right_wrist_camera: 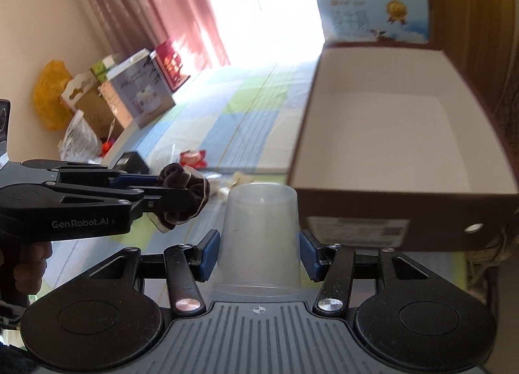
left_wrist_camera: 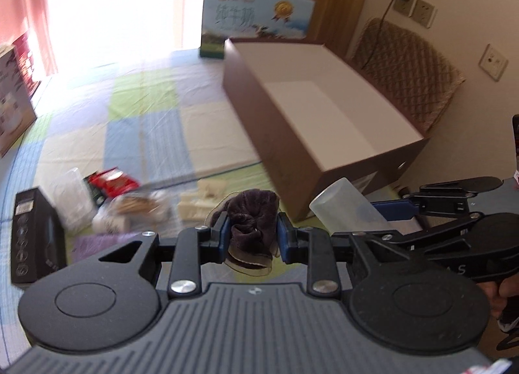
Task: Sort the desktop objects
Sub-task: 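Carry the scrunchie and cup into the brown box with both tools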
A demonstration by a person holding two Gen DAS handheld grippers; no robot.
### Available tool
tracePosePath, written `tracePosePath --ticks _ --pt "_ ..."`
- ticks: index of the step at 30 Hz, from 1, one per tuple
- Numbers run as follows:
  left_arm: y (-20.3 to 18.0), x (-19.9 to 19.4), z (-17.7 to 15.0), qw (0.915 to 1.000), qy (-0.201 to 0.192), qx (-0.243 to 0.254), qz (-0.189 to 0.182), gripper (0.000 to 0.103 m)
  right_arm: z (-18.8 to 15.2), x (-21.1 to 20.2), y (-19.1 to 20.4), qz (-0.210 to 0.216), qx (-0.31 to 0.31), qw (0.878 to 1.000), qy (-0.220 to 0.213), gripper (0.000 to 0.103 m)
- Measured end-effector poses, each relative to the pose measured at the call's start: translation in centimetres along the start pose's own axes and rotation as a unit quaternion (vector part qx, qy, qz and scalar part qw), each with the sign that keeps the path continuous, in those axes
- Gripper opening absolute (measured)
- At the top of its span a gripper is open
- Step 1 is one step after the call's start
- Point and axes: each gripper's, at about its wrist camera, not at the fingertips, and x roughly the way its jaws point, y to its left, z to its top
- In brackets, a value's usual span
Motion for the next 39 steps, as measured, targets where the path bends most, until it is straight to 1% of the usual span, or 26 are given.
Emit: tracePosePath --ticks 3,7,9,12,16,18,20,21,23,25,27,30,35,39 --pt "-1.9 0.3 1.6 0.9998 -0.012 0.01 -0.015 0.025 1.1 -1.6 -2.1 -0.011 0.009 1.0 -0.02 0.05" --pt "-4.2 1.5 3.8 0.9991 -0.018 0.016 -0.036 0.025 2.9 -3.0 -5.2 -0.039 0.009 0.998 -0.042 0.05" --pt "-5.3 2.6 4.9 0.9987 -0.02 0.02 -0.043 0.025 3.9 -3.1 -6.8 -0.054 0.01 0.997 -0.047 0.05" --pt "-6.5 4.5 6.6 0.998 -0.013 0.015 -0.06 0.025 5.4 -2.6 -9.1 -0.063 0.007 0.997 -0.045 0.05" --pt "-7.8 8.3 8.8 0.9973 0.011 0.021 -0.069 0.025 6.8 -1.1 -11.8 -0.063 -0.005 0.998 -0.019 0.05" --pt "-8.1 10.0 9.7 0.9962 0.025 0.026 -0.079 0.025 7.3 -0.3 -13.0 -0.061 -0.015 0.998 -0.006 0.05" --pt "-8.3 11.9 10.5 0.9951 0.044 0.032 -0.083 0.025 7.8 1.0 -13.8 -0.057 -0.033 0.998 0.018 0.05" --pt "-8.4 12.7 10.8 0.9946 0.05 0.038 -0.082 0.025 8.0 1.5 -14.1 -0.058 -0.041 0.997 0.025 0.05" --pt "-8.7 14.3 11.2 0.9942 0.065 0.05 -0.069 0.025 8.0 2.7 -14.6 -0.053 -0.063 0.995 0.051 0.05" --pt "-8.9 15.7 11.3 0.9927 0.079 0.064 -0.066 0.025 8.0 3.9 -15.2 -0.053 -0.079 0.993 0.071 0.05" --pt "-9.1 16.9 11.4 0.9898 0.097 0.078 -0.07 0.025 8.0 5.1 -15.6 -0.051 -0.096 0.99 0.096 0.05" --pt "-9.6 18.8 11.1 0.9854 0.124 0.101 -0.059 0.025 8.0 6.7 -15.9 -0.047 -0.125 0.983 0.128 0.05" --pt "-9.9 20.9 10.7 0.9809 0.147 0.12 -0.043 0.025 8.2 8.6 -16.4 -0.043 -0.159 0.972 0.166 0.05" --pt "-10.1 22.0 10.8 0.9775 0.162 0.13 -0.038 0.026 8.3 9.6 -16.8 -0.04 -0.172 0.967 0.185 0.05"
